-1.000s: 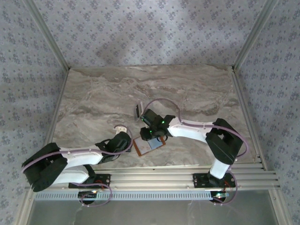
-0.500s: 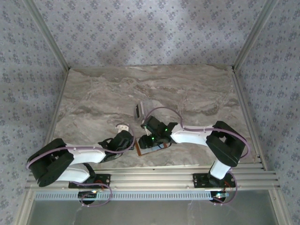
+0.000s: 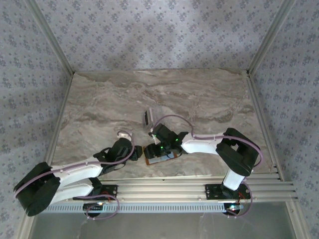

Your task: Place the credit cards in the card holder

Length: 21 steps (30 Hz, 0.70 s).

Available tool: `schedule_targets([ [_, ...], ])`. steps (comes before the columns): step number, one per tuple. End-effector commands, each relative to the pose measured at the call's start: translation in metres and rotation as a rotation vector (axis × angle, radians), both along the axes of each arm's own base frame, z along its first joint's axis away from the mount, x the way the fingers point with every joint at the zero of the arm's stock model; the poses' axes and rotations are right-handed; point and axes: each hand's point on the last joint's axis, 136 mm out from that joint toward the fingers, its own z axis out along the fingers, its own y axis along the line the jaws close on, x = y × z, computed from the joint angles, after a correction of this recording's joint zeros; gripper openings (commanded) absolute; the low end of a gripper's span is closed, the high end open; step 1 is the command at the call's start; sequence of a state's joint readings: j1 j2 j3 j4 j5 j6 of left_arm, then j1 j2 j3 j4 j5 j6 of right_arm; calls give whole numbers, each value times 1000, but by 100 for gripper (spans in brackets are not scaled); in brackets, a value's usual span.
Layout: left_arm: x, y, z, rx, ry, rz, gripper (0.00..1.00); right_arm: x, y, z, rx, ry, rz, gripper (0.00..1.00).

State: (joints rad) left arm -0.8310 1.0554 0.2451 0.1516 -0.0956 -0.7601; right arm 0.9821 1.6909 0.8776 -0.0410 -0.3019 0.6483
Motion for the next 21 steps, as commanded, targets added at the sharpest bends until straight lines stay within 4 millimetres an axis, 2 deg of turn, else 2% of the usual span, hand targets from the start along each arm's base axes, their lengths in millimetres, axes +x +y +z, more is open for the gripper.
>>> schedule_targets([
  [1, -7, -4, 0, -6, 29, -44, 36, -3, -2, -2, 25, 31, -6, 58],
  [5, -5, -10, 0, -14, 32, -56, 34, -1, -1, 4, 82, 55, -20, 61],
  [10, -2, -23, 1, -43, 36, -82, 24, -1, -4, 8, 115, 67, -32, 60],
  [21, 8, -37, 11, -77, 23, -78, 15, 1, -8, 9, 132, 74, -48, 38],
])
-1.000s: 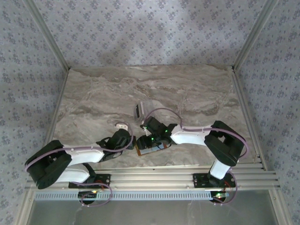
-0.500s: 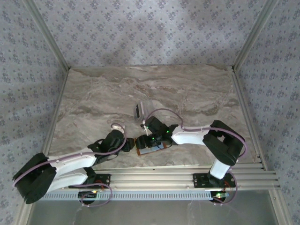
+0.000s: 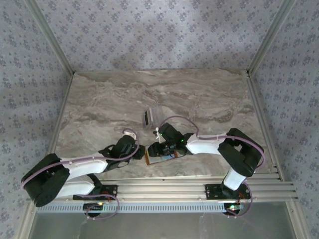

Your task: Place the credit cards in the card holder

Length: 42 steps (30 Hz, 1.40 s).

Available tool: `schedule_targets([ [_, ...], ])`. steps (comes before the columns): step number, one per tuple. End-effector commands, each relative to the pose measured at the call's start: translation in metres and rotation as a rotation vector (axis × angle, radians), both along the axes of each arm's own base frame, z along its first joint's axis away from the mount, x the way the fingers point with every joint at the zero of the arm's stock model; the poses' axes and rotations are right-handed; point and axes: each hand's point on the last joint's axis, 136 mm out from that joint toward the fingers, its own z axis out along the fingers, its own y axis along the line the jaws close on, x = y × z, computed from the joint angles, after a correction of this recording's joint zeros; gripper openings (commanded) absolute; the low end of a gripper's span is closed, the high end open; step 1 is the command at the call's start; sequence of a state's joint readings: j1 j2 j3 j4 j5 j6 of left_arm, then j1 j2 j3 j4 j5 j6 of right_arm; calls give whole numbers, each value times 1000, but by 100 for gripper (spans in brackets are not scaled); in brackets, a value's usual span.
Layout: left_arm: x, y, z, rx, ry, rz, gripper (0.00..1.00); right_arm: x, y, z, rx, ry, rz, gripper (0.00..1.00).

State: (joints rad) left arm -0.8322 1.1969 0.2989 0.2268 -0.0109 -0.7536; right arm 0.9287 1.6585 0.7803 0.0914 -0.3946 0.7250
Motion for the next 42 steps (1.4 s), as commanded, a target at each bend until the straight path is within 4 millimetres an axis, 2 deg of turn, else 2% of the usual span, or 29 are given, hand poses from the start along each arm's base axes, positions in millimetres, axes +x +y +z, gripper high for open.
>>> schedule_targets([
  [1, 7, -14, 17, -52, -25, -10, 14, -1, 1, 8, 34, 1, 3, 37],
  [4, 10, -17, 19, -52, -25, -11, 11, 0, 1, 7, 35, 1, 2, 32],
  [8, 13, -26, 17, -61, -14, -27, 7, 0, 1, 7, 36, 3, 4, 30],
  [12, 15, -32, 10, -56, 4, -37, 5, 0, 0, 6, 33, 4, 6, 28],
  [16, 14, -29, 0, -35, 15, -33, 5, 2, -4, 10, 8, -21, 2, 29],
  [24, 10, -21, -16, 5, 35, -27, 5, 10, -15, 34, -46, -103, -2, 43],
  [27, 8, -19, -18, 9, 37, -30, 5, 27, -25, 45, -101, -166, -36, 49],
  [29, 7, -19, -19, 7, 39, -35, 5, 45, -34, 51, -151, -205, -79, 51],
  [34, 5, -18, -18, 9, 37, -37, 5, 88, -41, 66, -184, -257, -144, 53],
  [37, 5, -17, -18, 10, 36, -38, 5, 109, -40, 71, -189, -269, -156, 52],
  [40, 5, -18, -17, 10, 34, -40, 5, 128, -28, 82, -182, -284, -148, 51],
  [42, 5, -18, -17, 8, 34, -40, 5, 138, -21, 83, -192, -290, -130, 51],
])
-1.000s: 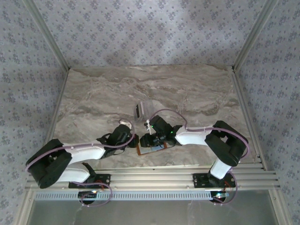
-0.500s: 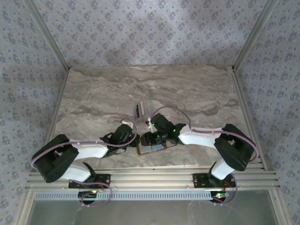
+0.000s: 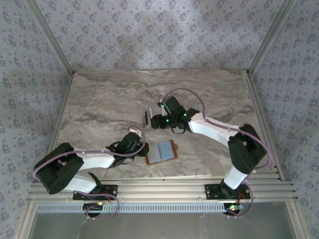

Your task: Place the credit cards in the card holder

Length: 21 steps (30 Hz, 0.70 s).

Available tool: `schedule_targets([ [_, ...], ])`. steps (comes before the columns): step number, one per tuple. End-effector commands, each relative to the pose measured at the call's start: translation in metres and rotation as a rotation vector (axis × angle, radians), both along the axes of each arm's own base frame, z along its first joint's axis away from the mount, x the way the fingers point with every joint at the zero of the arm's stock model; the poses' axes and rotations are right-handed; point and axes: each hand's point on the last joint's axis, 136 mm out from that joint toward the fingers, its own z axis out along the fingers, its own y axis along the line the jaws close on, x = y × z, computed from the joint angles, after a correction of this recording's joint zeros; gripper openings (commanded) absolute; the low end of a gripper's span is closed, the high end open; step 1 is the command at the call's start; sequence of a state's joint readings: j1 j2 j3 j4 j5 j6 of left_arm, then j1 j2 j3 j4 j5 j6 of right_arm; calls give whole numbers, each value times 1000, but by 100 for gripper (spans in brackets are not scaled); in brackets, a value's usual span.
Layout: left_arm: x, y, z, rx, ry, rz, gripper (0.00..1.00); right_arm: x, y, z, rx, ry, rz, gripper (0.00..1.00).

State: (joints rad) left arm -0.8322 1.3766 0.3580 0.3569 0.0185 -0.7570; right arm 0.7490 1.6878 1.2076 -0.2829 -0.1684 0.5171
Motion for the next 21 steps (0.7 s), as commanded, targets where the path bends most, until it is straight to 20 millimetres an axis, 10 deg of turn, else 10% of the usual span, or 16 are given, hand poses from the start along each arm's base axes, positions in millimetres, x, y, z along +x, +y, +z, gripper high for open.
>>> schedule_targets([
  [1, -9, 6, -8, 29, 23, -20, 5, 11, 6, -3, -64, -3, 38, 51],
  [21, -11, 13, -3, 46, 5, -14, 6, 49, 28, -44, -143, 78, 63, 48],
])
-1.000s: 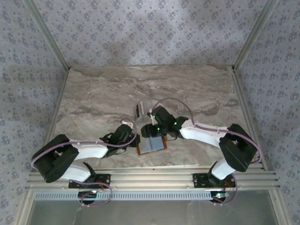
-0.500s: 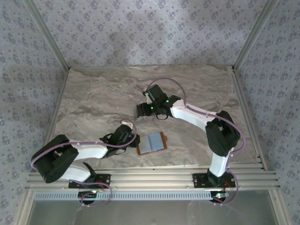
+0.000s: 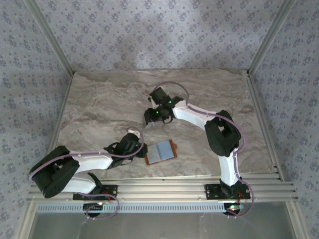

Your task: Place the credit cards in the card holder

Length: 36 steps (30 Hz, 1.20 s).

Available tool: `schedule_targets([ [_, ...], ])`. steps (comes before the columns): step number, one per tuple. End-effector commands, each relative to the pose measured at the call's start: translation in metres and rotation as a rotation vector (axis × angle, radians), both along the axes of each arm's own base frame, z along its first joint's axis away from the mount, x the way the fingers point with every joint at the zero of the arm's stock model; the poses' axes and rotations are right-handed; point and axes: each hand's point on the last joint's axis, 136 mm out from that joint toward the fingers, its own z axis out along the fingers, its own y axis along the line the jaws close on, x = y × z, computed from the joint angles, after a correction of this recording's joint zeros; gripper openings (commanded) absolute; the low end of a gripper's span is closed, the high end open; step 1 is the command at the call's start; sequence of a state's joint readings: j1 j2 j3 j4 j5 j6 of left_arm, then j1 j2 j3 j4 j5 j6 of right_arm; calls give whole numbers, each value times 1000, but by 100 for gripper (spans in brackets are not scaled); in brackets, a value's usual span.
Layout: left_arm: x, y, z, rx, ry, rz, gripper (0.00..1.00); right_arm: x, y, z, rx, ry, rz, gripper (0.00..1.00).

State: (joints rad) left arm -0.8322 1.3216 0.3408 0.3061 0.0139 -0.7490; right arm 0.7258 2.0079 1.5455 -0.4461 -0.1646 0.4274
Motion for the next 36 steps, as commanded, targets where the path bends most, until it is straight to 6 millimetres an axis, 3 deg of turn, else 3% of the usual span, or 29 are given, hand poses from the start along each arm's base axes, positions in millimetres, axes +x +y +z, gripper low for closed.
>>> schedule_targets([
  [1, -4, 5, -4, 31, 3, -9, 6, 0, 2, -6, -11, 24, 22, 48],
  [12, -4, 5, -4, 33, 2, -11, 7, 0, 12, -5, 85, 77, 58, 45],
  [27, -4, 5, -6, 37, 5, -10, 7, 2, 7, 8, 141, 74, 49, 25],
  [36, -4, 5, -8, 38, 8, -11, 7, -2, 4, 18, 153, 66, 52, 24],
])
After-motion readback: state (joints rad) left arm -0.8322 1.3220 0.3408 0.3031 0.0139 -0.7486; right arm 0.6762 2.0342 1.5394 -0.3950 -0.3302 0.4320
